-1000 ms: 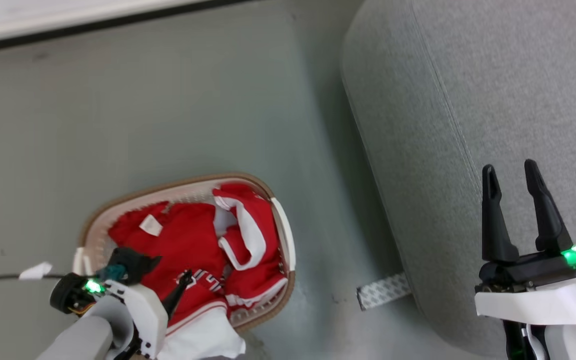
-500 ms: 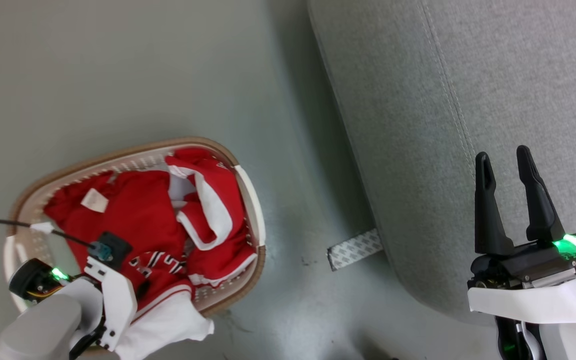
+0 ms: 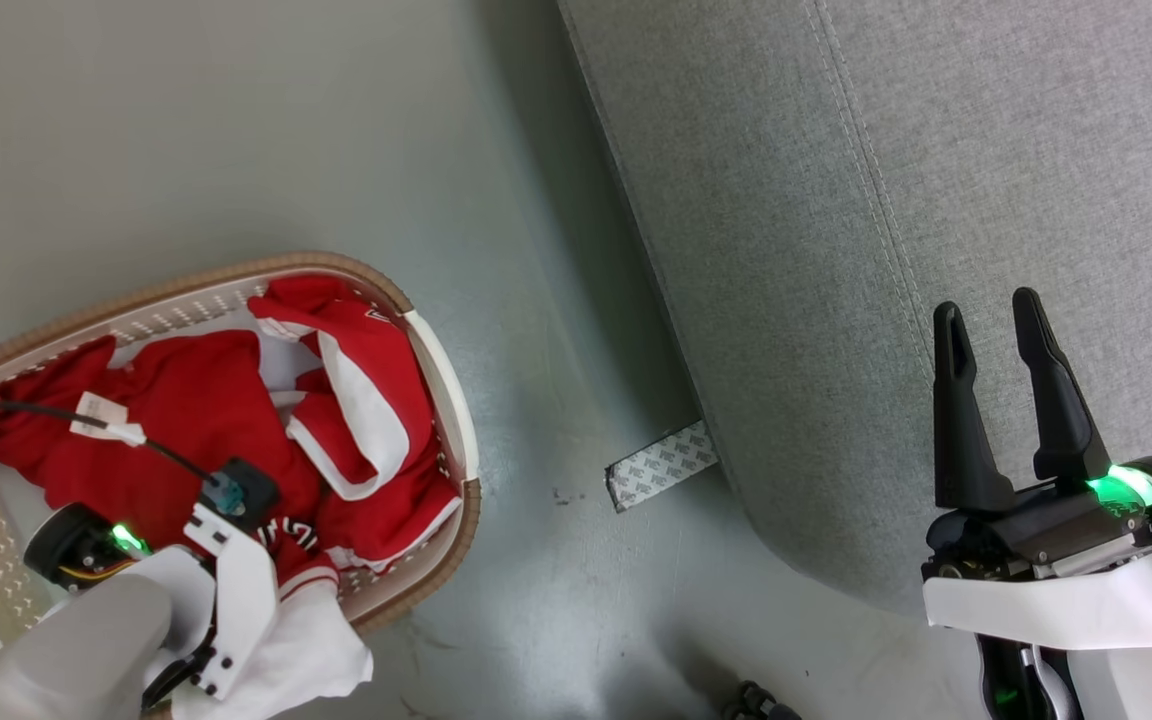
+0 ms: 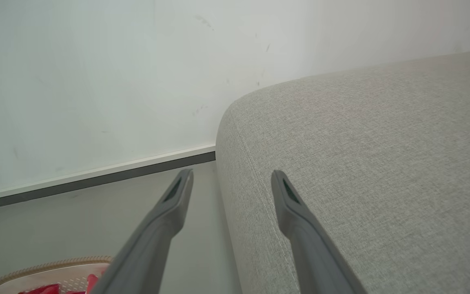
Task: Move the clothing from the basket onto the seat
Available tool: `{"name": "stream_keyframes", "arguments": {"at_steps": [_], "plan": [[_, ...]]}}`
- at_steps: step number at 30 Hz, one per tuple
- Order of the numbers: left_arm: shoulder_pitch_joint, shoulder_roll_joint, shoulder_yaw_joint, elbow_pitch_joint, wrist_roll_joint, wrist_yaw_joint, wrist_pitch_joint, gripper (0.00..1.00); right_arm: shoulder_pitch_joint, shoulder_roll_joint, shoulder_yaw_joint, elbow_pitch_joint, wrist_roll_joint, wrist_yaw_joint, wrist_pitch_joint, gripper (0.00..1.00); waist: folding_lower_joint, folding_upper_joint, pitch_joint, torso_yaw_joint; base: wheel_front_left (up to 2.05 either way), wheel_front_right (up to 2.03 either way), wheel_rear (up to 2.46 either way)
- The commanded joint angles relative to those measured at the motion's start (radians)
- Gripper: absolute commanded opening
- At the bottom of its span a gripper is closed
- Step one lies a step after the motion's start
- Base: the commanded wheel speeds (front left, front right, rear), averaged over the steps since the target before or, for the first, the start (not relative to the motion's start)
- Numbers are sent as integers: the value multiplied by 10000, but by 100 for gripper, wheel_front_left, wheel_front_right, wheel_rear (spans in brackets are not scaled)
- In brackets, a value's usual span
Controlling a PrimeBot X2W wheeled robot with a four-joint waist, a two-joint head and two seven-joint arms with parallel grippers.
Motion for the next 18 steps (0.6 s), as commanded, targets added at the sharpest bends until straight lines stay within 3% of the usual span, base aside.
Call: {"name": "stream_keyframes", "arguments": {"at_steps": [1, 11, 18], "plan": [[-86, 92, -18, -38, -41, 16, -2, 0, -77, -22, -48, 39, 34, -21, 7, 100, -1, 0, -35, 23, 0, 0, 0], [151, -343, -25, 34, -222, 16, -534, 0, -196, -23, -287, 273, -340, -21, 7, 100, -1, 0, -883, 462, 0, 0, 0], [493, -1131, -26, 204, -820, 16, -1499, 0, -105, -27, -685, 656, -912, -21, 8, 100, -1, 0, -2286, 1312, 0, 0, 0]]}}
